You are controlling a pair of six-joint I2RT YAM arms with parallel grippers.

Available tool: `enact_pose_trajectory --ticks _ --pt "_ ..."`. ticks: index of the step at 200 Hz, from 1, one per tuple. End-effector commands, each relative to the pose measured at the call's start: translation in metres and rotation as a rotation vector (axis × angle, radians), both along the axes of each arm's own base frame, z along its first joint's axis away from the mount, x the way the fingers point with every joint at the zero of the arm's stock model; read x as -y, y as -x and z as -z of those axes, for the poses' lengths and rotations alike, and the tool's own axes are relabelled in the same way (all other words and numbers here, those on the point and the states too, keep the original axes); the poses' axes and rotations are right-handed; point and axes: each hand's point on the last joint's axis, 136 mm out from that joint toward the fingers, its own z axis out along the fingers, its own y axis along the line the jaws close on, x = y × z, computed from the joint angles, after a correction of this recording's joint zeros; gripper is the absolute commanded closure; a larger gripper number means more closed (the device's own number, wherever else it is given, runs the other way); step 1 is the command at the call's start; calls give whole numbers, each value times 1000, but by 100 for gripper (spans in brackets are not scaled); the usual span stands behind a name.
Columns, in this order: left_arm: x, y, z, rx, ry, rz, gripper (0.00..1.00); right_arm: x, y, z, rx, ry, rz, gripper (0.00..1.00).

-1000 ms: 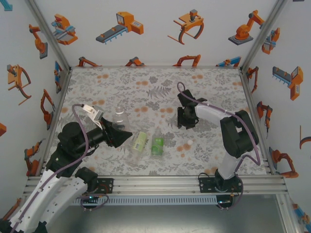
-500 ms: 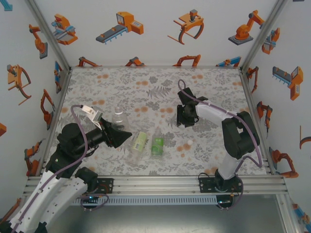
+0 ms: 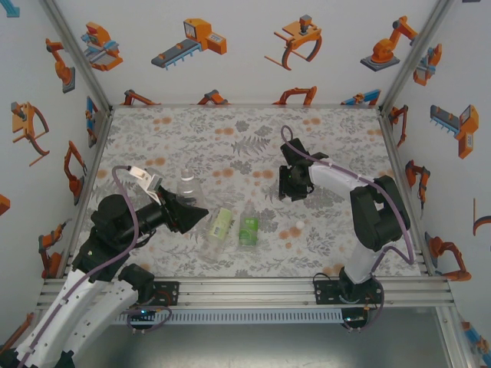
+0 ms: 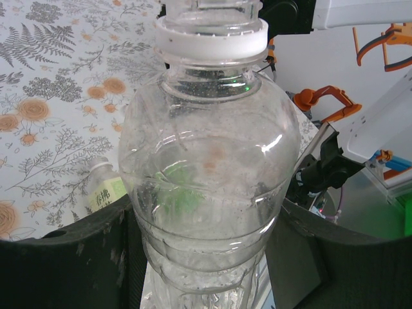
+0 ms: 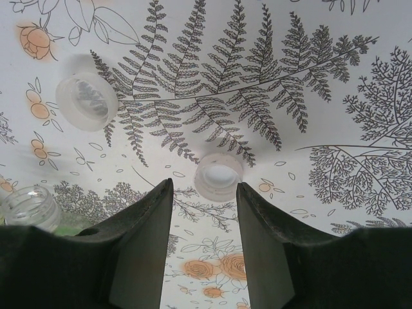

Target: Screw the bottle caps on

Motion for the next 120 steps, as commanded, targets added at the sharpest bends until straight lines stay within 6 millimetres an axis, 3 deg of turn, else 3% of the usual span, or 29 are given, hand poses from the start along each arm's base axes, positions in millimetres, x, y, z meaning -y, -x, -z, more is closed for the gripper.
enact_pose_trajectory --ticks 1,120 --pt "0 0 -3 5 23 -3 89 3 1 0 -9 5 17 57" --pt "1 0 -3 1 30 -3 89 5 8 15 -46 13 25 57"
